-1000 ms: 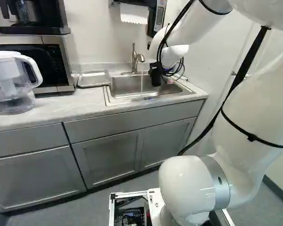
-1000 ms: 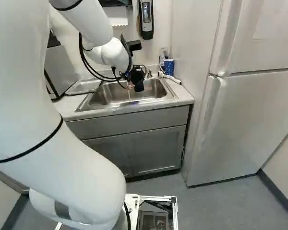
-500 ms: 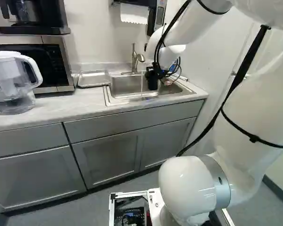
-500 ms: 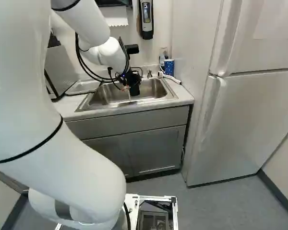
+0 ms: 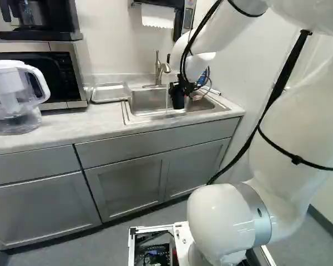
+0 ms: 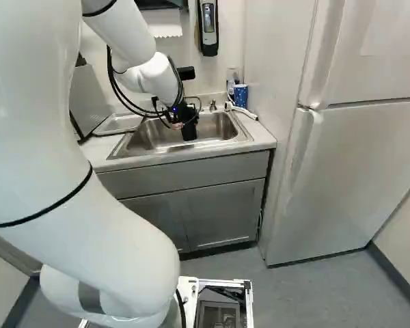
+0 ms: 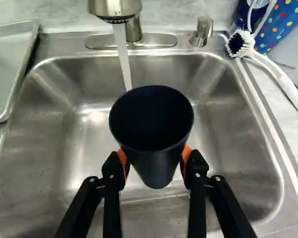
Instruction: Rinse the cup and place it in the tray
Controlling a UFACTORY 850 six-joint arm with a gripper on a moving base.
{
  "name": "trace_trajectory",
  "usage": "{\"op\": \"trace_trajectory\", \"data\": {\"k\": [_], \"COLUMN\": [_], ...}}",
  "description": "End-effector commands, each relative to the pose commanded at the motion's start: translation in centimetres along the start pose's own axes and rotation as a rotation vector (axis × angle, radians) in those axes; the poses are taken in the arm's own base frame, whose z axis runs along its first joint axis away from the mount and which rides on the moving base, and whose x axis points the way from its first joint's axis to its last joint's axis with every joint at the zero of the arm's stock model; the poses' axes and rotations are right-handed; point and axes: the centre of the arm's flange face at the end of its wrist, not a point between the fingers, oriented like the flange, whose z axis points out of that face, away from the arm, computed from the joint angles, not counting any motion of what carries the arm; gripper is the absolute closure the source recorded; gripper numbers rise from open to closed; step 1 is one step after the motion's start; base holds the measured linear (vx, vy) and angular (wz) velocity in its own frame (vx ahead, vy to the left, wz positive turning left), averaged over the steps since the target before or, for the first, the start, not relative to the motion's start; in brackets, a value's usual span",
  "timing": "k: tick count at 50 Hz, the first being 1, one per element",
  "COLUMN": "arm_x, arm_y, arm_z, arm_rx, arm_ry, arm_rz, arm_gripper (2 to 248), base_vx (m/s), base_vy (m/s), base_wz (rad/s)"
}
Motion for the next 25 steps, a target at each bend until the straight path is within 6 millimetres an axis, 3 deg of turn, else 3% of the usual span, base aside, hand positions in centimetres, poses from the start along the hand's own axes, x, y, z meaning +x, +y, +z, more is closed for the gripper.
{"op": "trace_trajectory", "data": {"k": [25], "arm_x": [0.97], "arm_y": [-0.61], "arm_z": [0.84], "arm_rx": [0.010], "arm_ry": [0.001], "arm_rz": [-0.011], "arm_gripper": [130], "base_vx": [0.000], "base_vy": [0.000], "base_wz": [0.000]}}
